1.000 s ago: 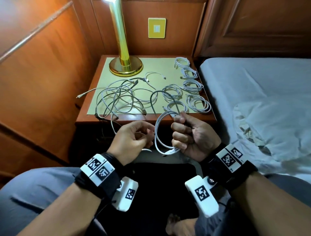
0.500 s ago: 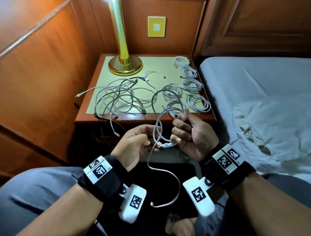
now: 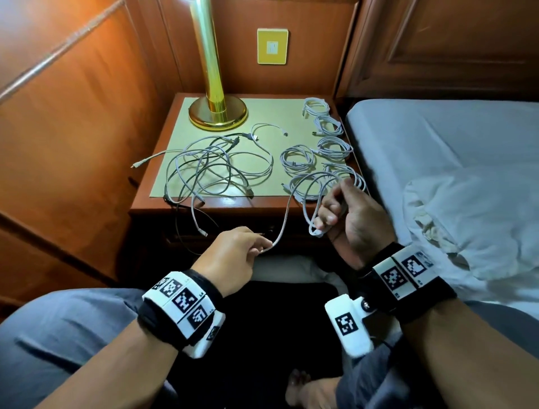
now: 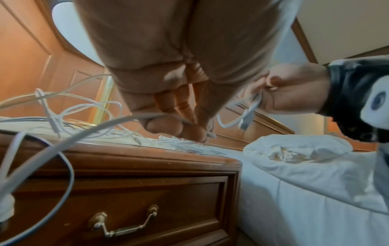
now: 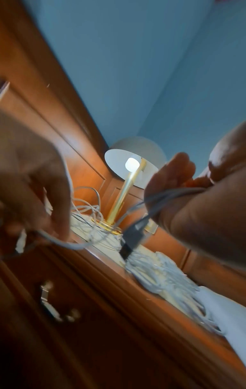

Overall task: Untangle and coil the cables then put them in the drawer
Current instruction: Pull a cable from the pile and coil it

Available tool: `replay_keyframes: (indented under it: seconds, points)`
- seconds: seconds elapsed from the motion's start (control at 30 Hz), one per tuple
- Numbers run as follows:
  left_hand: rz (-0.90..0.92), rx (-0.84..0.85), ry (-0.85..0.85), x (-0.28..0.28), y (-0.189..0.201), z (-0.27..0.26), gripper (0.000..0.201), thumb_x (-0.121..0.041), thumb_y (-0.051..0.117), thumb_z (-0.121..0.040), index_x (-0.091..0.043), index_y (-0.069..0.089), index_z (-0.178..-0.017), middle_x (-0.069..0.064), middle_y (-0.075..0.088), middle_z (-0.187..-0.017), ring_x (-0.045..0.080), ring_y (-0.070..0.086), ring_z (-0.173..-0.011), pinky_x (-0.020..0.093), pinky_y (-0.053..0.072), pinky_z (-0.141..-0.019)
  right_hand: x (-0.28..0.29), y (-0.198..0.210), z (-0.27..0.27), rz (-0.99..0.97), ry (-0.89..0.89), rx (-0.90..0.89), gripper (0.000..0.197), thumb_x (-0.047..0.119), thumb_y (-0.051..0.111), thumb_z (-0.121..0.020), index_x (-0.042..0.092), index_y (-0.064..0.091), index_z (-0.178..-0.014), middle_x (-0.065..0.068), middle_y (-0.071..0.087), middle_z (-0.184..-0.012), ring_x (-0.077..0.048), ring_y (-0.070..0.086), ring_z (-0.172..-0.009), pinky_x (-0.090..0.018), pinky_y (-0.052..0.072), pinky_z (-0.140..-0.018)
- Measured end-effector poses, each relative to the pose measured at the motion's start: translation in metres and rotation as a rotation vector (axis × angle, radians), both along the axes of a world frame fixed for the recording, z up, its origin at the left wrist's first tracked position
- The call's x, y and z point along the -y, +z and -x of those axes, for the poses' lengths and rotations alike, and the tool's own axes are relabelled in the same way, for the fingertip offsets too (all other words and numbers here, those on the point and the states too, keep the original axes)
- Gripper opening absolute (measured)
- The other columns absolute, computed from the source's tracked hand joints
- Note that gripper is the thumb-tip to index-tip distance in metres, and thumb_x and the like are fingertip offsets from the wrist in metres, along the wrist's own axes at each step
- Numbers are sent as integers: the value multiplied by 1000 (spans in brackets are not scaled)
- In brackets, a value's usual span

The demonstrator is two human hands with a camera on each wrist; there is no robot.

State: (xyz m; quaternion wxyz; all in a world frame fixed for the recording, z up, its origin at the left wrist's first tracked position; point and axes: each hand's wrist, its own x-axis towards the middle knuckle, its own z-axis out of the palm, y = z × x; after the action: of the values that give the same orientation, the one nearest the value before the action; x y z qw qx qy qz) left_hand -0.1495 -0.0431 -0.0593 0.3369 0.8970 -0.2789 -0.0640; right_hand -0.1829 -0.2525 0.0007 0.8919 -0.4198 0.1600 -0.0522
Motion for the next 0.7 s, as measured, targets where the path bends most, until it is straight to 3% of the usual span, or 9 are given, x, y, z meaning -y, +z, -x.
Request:
replay_keyframes:
  seconds: [0.07,0.17,0.23,0.33,0.43,0.6,0.7]
  points:
    - [25,25,-50,4,0,3,30,2,60,-91,-19,76,-106,-5,67,-97,14,66,-91,31,54,-86,-6,0,3,-25,68,-20,38,35,32,-108,18,41,-75,4,30,-57,-8,29,-39,-22,31,-40]
    - [109,-47,77,4,-3,2,22,-3,64,-92,-23,71,-94,-9,67,-84,5,62,-76,21,52,-75,-11,3,7,-148,189,-46,37,34,33,-108,18,43,-76,6,24,-56,-5,23,-35,-19,26,-33]
    - [293,-277,199,7,-2,2,22,-3,62,-95,-23,71,-89,-5,71,-78,9,65,-71,24,55,-69,-14,3,9,-203,254,-60,37,33,32,-108,18,42,-76,6,24,-54,-5,22,-33,-19,24,-32]
    - [789,-750,283,18,9,7,23,-2,51,-99,-6,73,-96,12,73,-91,21,67,-79,29,56,-72,-21,-2,10,-256,286,-82,38,36,30,-108,18,42,-77,7,24,-53,-4,22,-33,-18,23,-31]
    - [1002,-1010,265,22,17,12,27,-22,62,-90,0,71,-105,18,70,-94,26,68,-79,37,56,-78,-26,-4,9,-221,268,-95,40,36,29,-109,17,42,-76,6,23,-53,-5,21,-32,-20,27,-31]
    - [957,-814,268,24,14,14,20,2,59,-92,0,67,-110,11,71,-83,20,67,-77,26,57,-74,-32,-10,8,14,201,-65,39,35,29,-108,16,41,-77,3,23,-52,-8,22,-34,-19,24,-36]
    - [1011,-839,262,23,15,12,22,9,55,-93,1,62,-112,10,70,-79,18,67,-72,24,57,-70,-34,-13,8,98,173,-51,38,34,28,-109,16,39,-77,2,25,-52,-8,23,-36,-19,26,-38]
